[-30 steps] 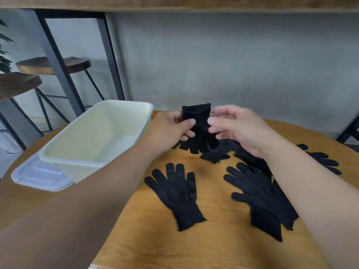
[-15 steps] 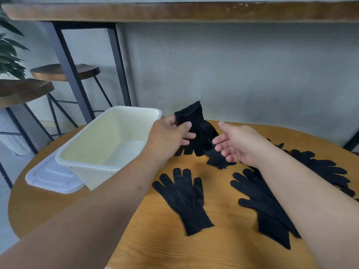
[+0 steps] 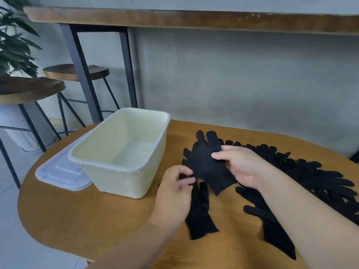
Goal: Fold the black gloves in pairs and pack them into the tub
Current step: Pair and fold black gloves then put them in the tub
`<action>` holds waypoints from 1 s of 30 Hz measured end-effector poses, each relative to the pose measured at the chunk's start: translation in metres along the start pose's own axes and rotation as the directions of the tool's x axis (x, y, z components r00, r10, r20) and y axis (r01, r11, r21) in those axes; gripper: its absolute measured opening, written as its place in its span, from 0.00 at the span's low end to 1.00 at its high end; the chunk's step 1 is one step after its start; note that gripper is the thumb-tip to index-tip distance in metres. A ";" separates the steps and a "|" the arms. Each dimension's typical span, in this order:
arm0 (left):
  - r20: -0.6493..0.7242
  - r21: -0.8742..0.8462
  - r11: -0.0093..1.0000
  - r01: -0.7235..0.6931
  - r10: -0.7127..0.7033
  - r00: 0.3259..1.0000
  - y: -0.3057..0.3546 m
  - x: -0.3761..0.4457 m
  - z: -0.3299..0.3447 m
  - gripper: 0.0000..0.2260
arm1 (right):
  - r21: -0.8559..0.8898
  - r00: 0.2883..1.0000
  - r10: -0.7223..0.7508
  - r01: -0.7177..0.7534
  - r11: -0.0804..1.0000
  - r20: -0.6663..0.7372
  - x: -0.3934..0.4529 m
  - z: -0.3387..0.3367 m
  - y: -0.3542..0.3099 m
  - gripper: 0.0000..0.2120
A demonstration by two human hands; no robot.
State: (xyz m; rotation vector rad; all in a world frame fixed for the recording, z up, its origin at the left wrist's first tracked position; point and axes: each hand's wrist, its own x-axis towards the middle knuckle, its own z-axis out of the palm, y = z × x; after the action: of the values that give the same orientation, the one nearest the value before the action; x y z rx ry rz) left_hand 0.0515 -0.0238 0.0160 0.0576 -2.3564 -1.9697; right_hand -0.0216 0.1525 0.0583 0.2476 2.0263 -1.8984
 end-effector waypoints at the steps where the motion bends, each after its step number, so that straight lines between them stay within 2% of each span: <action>1: -0.029 -0.198 0.962 0.188 -0.198 0.980 0.002 0.002 0.001 0.10 | 0.030 0.999 -0.027 0.026 0.999 0.017 -0.003 0.000 -0.001 0.11; 2: 0.031 -0.380 0.855 0.353 -0.369 0.929 0.003 0.007 0.002 0.08 | 0.054 0.999 -0.042 0.040 0.998 0.027 -0.005 -0.001 -0.002 0.11; 3: 0.145 -0.506 0.724 0.469 -0.465 0.874 0.002 0.015 0.002 0.14 | 0.073 0.998 -0.051 0.049 0.996 0.031 -0.007 -0.002 -0.003 0.12; 4: 0.277 -0.579 0.593 0.559 -0.502 0.819 0.002 0.022 0.002 0.23 | 0.082 0.997 -0.059 0.055 0.995 0.052 -0.009 -0.003 -0.003 0.12; 5: 0.386 -0.619 0.489 0.614 -0.492 0.780 0.000 0.029 0.001 0.30 | 0.090 0.995 -0.067 0.061 0.994 0.073 -0.009 -0.004 -0.003 0.12; 6: 0.463 -0.640 0.423 0.641 -0.453 0.761 0.000 0.034 0.002 0.33 | 0.096 0.992 -0.071 0.062 0.994 0.100 -0.010 -0.004 -0.002 0.12; 7: 0.501 -0.662 0.390 0.640 -0.406 0.764 0.000 0.038 0.004 0.31 | 0.091 0.991 -0.069 0.058 0.994 0.115 -0.011 -0.005 -0.002 0.13; 9: 0.471 -0.712 0.381 0.590 -0.363 0.804 0.002 0.045 0.005 0.22 | 0.073 0.988 -0.056 0.045 0.996 0.145 -0.012 -0.005 -0.002 0.13; 11: 0.398 -0.710 0.445 0.546 -0.386 0.832 0.002 0.051 0.005 0.17 | 0.026 0.991 -0.049 0.046 0.999 0.126 -0.013 -0.008 0.000 0.13; 13: 0.333 -0.624 0.563 0.541 -0.435 0.837 0.003 0.054 0.002 0.18 | -0.053 0.997 -0.062 0.064 0.996 0.039 -0.010 -0.011 -0.001 0.11; 15: 0.274 -0.465 0.695 0.549 -0.476 0.836 0.009 0.054 -0.001 0.27 | -0.238 0.989 -0.115 0.090 0.967 -0.096 -0.008 -0.011 -0.006 0.08; 17: 0.319 -0.345 0.759 0.552 -0.458 0.830 0.021 0.053 -0.003 0.40 | -0.542 0.947 -0.263 0.125 0.831 -0.184 -0.007 -0.004 -0.013 0.06; 19: 0.449 -0.333 0.751 0.571 -0.406 0.796 0.033 0.056 -0.003 0.46 | -0.794 0.896 -0.438 0.213 0.570 -0.074 -0.012 0.012 -0.019 0.07; 20: 0.493 -0.365 0.734 0.573 -0.369 0.788 0.036 0.059 -0.002 0.42 | -0.858 0.891 -0.453 0.261 0.443 0.037 -0.016 0.023 -0.021 0.07; 21: 0.504 -0.416 0.709 0.570 -0.342 0.793 0.035 0.064 -0.001 0.34 | -0.880 0.901 -0.412 0.303 0.365 0.139 -0.019 0.034 -0.022 0.07; 22: 0.480 -0.464 0.680 0.567 -0.345 0.807 0.034 0.068 -0.001 0.25 | -0.879 0.918 -0.339 0.326 0.348 0.207 -0.022 0.041 -0.021 0.10; 23: 0.432 -0.499 0.652 0.571 -0.385 0.816 0.030 0.071 -0.001 0.20 | -0.856 0.937 -0.267 0.321 0.406 0.225 -0.024 0.044 -0.020 0.14; 24: 0.383 -0.522 0.622 0.583 -0.440 0.812 0.024 0.074 -0.001 0.17 | -0.811 0.953 -0.226 0.290 0.508 0.200 -0.026 0.043 -0.020 0.15; 25: 0.355 -0.545 0.593 0.593 -0.478 0.803 0.017 0.076 -0.002 0.16 | -0.755 0.962 -0.233 0.259 0.602 0.144 -0.027 0.040 -0.018 0.14; 27: 0.342 -0.604 0.520 0.604 -0.515 0.786 0.011 0.072 -0.005 0.14 | -0.693 0.968 -0.247 0.148 0.706 -0.044 -0.020 0.028 -0.007 0.17; 29: 0.364 -0.669 0.430 0.607 -0.522 0.771 0.008 0.066 -0.006 0.14 | -0.566 0.985 -0.085 -0.016 0.824 -0.152 -0.015 0.022 0.009 0.24; 30: 0.384 -0.685 0.394 0.612 -0.518 0.764 0.008 0.064 -0.006 0.14 | -0.441 0.993 0.021 -0.071 0.895 -0.118 -0.013 0.021 0.017 0.25</action>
State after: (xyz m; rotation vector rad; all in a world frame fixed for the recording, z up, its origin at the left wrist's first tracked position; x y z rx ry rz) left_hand -0.0119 -0.0326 0.0263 0.8307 -1.3122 -3.2351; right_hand -0.0010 0.1345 0.0465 0.2810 2.4356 -1.3630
